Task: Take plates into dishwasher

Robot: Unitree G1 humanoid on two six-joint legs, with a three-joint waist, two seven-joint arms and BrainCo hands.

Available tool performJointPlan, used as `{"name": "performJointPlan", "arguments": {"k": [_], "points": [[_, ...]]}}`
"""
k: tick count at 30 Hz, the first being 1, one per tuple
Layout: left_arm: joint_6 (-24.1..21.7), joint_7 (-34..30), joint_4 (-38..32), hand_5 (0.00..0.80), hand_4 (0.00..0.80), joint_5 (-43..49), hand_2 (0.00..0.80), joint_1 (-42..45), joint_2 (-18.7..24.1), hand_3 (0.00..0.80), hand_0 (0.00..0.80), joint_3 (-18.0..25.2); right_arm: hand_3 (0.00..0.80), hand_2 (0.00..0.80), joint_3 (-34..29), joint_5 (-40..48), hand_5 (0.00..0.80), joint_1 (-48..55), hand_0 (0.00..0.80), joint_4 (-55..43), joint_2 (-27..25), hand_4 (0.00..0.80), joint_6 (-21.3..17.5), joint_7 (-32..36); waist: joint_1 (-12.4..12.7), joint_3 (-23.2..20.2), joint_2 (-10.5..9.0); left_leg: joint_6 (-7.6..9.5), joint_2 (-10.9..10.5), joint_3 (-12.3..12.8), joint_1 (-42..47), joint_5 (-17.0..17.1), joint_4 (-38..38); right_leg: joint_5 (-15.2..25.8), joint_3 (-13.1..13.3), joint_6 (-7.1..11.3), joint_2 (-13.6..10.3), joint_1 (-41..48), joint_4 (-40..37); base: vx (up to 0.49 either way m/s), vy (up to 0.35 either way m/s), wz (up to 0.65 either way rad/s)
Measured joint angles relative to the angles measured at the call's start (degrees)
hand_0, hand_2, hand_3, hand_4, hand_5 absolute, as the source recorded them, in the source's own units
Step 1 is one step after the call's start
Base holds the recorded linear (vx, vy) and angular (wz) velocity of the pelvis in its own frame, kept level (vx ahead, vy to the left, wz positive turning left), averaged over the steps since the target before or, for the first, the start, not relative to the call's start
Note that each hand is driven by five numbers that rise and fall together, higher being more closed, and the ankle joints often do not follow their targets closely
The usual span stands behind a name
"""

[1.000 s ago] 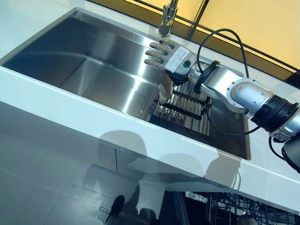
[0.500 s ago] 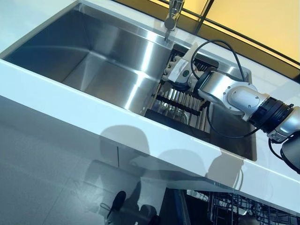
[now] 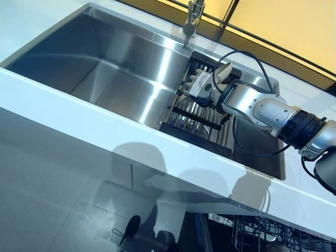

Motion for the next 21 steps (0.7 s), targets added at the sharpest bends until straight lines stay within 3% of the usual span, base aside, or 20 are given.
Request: {"name": "performJointPlan", "arguments": {"k": [7,12,17,21], "points": [[0.1,0.0,-0.1,0.0,0.0,0.2,0.0,-0.1,0.1,0.0,0.0,1.2,0.8,0.8,-0.1,0.3,0.8,0.0,0.8,-0.2,-0.8,0.8,-1.2,0.0,-0.1,-0.5,-0.71,-0.15,0.1,0.5,1.5,-0.1,-0.1,0.0,0.4,0.01,0.0,1.2,0.0,-0.003,-0.001,-0.02],[0.2,0.0,-0.1,0.0,0.0,0.3,0.0,0.2,0.4,0.0,0.0,2.2,0.8,0.8,-0.1,1.5,0.8,0.0,0.8,-0.1,-1.4,0.8,-2.5,0.0,-0.5,-1.7,-2.01,-0.32,0.3,2.1,3.3,-0.3,-0.5,0.2,2.0,-0.13,-0.1,2.0,0.0,-0.011,0.009,-0.18],[0.2,0.0,-0.1,0.0,0.0,0.7,0.0,1.1,0.5,0.0,0.0,2.2,0.8,0.8,-0.3,3.7,0.8,-0.1,0.8,-0.1,-3.9,0.8,-4.8,-0.1,-3.1,-6.1,-2.44,0.03,0.4,4.8,5.9,-1.2,-0.5,0.3,4.3,-0.07,-0.3,3.5,0.0,0.008,0.016,-0.23],[0.1,0.0,0.0,0.0,0.0,0.8,0.0,3.0,-0.5,0.0,0.0,2.3,0.8,0.8,-0.9,5.7,0.8,0.1,0.8,-0.2,-5.5,0.8,-5.7,-0.1,-5.3,-10.1,-1.13,0.43,0.4,7.4,8.1,-2.1,-0.5,0.3,6.3,-0.09,-0.7,4.4,-0.2,-0.005,0.028,-0.29]]}}
